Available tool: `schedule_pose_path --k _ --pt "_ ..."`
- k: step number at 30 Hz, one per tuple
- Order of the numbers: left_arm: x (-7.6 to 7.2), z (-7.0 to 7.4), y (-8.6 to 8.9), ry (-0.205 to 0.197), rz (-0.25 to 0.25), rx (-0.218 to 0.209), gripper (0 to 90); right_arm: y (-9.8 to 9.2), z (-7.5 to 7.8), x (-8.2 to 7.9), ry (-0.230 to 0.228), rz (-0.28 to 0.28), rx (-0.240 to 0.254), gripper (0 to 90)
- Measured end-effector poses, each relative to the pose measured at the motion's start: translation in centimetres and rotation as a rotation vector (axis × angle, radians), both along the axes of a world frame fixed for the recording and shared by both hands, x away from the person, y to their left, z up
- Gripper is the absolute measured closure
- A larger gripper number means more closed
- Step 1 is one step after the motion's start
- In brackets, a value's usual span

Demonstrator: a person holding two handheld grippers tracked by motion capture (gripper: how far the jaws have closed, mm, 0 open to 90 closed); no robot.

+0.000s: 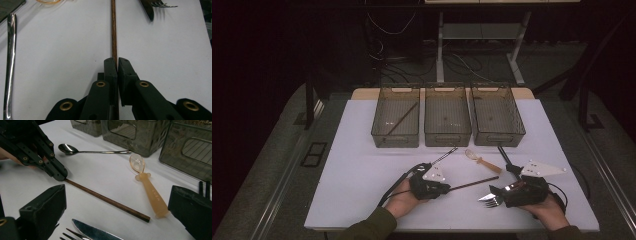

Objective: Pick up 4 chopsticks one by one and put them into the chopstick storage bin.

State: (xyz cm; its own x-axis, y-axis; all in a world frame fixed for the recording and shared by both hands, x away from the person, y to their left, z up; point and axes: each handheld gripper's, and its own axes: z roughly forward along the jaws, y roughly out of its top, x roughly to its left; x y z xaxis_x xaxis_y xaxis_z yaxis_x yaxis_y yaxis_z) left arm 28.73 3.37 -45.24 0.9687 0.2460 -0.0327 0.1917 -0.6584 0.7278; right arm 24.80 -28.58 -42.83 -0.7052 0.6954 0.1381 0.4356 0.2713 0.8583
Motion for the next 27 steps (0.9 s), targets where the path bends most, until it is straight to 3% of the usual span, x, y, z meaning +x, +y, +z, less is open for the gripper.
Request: schedule_pose_path --k 19,27 --pt "0.0 0.4 0.5 0.022 0.001 -0.007 85.5 -0.1 0.3 -0.3 -0.017 -0.012 0.005 2.1" --pt "0.5 1.4 1.7 0.038 0.002 -0.04 85.5 0.0 0.3 -0.3 -0.022 -0.009 0.006 2.1"
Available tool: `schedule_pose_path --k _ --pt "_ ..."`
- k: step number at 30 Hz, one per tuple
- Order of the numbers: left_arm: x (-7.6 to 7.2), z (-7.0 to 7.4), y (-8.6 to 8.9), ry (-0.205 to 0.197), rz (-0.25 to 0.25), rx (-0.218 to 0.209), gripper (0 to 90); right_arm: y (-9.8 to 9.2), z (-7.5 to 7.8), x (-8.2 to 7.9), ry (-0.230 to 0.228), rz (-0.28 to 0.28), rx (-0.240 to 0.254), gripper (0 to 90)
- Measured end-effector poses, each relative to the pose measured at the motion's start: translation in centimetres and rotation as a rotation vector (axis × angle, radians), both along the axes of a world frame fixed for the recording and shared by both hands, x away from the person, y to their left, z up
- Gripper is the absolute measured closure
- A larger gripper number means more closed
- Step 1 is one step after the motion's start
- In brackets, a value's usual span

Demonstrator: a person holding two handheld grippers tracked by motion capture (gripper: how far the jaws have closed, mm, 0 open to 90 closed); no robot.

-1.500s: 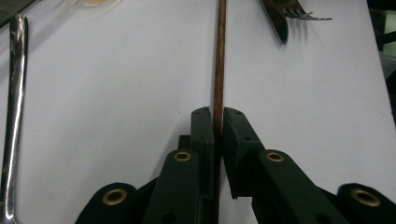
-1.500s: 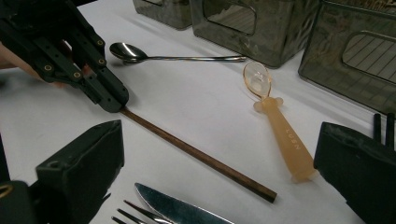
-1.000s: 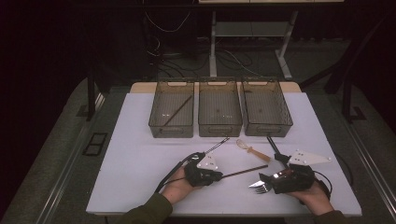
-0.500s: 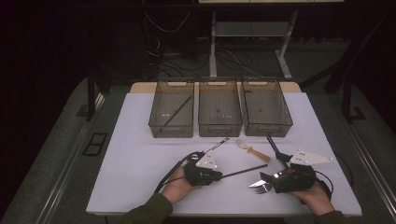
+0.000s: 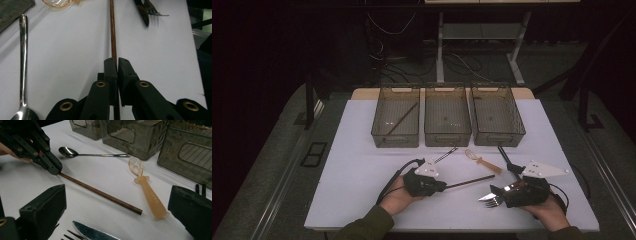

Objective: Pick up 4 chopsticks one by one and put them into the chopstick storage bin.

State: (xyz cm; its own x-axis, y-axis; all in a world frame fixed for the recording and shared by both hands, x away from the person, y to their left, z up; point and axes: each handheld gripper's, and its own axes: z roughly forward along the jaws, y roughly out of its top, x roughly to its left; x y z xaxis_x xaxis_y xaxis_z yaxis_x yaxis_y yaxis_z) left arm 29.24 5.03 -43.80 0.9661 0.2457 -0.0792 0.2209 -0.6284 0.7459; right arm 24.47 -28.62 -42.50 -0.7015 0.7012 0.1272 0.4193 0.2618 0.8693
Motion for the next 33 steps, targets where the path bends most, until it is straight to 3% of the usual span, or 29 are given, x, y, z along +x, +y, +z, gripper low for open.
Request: schedule_pose_path --k 20,33 --pt "0.5 2.3 2.4 0.035 0.079 -0.02 85.4 -0.2 0.0 0.1 0.001 0.0 0.008 2.1" --pt "1.0 4.0 4.6 0.012 0.13 -0.064 85.4 -0.1 -0.1 0.1 0.009 0.005 0.013 2.1"
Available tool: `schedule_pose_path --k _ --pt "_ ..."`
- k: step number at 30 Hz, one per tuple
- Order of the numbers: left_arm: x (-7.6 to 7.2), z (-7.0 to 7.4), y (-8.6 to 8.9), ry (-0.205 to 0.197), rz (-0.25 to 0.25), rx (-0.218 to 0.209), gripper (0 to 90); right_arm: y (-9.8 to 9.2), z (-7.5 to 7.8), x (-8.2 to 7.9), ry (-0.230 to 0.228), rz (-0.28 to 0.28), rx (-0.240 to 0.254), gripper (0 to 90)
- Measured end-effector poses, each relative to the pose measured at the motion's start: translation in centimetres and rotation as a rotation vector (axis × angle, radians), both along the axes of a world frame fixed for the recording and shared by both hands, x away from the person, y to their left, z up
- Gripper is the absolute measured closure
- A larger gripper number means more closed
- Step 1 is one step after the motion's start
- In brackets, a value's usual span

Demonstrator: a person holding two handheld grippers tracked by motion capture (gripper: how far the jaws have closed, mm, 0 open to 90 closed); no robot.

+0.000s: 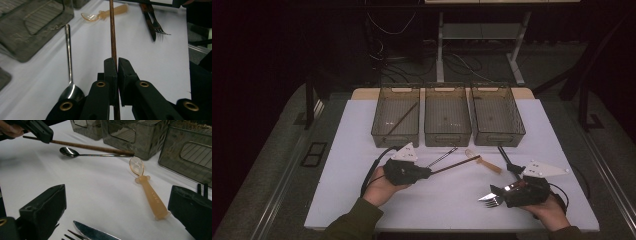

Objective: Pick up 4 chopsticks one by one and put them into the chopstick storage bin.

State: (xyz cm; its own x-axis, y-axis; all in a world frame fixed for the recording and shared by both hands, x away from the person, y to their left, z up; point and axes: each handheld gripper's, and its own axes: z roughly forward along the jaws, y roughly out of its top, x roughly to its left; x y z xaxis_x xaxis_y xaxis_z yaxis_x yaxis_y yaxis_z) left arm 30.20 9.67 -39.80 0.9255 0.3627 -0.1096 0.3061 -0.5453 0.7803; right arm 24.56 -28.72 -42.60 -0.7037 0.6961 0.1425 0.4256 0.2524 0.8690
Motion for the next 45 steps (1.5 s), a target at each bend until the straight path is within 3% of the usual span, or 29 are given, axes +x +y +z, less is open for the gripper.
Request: schedule_pose_path --k 13,24,36,45 --pt "0.7 1.1 2.5 -0.02 0.061 -0.03 85.4 0.1 0.0 0.0 0.003 0.002 -0.004 2.1" --pt "1.3 1.8 4.4 -0.042 0.118 -0.03 85.4 0.1 -0.1 0.1 0.001 0.004 -0.005 2.1" --pt "2.3 2.7 6.7 -0.061 0.196 -0.043 85.4 0.1 -0.1 0.1 0.005 0.004 -0.008 2.1" --pt "3.7 3.3 8.0 -0.068 0.283 -0.041 85.4 0.0 -0.3 0.0 0.014 -0.007 0.008 2.1"
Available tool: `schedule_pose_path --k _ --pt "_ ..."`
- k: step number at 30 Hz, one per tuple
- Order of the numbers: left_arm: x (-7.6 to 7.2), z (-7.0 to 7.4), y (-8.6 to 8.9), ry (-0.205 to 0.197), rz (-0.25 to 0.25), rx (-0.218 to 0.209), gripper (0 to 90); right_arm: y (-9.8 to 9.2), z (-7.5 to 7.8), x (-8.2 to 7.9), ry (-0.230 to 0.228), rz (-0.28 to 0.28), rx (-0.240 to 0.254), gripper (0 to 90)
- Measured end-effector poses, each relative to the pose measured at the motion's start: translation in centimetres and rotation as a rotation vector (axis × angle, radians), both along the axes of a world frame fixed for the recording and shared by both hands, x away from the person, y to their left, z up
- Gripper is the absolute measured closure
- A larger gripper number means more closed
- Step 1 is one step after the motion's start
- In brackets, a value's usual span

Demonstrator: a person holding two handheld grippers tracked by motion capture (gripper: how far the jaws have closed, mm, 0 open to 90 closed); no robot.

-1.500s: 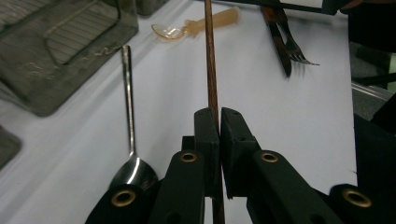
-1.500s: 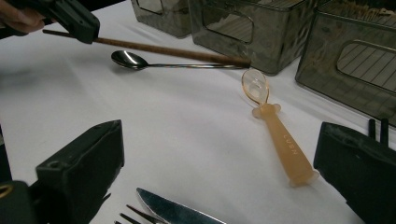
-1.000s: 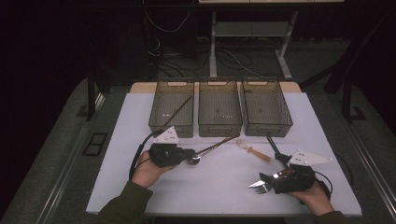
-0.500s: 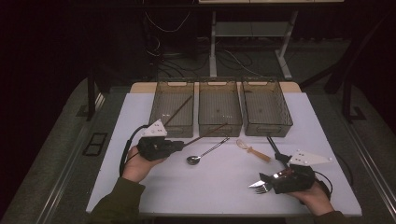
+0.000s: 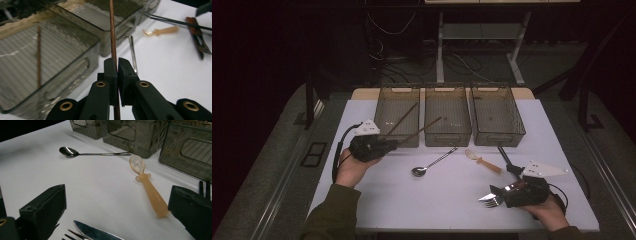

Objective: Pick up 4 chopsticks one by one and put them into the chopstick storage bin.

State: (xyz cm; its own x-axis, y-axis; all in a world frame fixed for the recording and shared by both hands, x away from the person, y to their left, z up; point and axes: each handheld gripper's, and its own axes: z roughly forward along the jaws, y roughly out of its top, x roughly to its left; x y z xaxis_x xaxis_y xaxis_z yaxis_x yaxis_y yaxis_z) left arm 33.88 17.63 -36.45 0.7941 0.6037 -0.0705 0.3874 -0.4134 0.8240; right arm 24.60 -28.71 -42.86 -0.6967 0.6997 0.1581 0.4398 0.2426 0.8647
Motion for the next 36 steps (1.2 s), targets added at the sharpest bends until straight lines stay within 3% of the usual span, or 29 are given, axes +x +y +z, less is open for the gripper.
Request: schedule_pose_path --k 7,12,18,22,30,36 --pt "1.6 0.5 1.1 -0.01 0.063 -0.023 85.4 0.0 -0.1 0.1 0.005 -0.002 0.002 2.1" --pt "2.6 0.7 1.3 -0.013 0.097 -0.011 85.4 0.2 -0.2 0.1 0.005 0.004 -0.002 2.0" --pt "4.4 0.8 1.3 -0.013 0.17 0.012 85.4 0.1 -0.1 0.1 0.005 0.001 -0.001 2.1" --pt "6.1 0.8 1.3 -0.007 0.226 0.057 85.4 0.1 -0.1 0.0 0.004 0.001 0.003 2.1" --pt "8.5 1.1 0.9 0.018 0.272 0.095 85.4 0.1 -0.1 0.0 0.002 0.002 0.002 2.1" --pt "9.9 0.6 0.1 0.037 0.297 0.1 85.4 0.1 0.0 0.0 0.002 0.004 0.002 2.1"
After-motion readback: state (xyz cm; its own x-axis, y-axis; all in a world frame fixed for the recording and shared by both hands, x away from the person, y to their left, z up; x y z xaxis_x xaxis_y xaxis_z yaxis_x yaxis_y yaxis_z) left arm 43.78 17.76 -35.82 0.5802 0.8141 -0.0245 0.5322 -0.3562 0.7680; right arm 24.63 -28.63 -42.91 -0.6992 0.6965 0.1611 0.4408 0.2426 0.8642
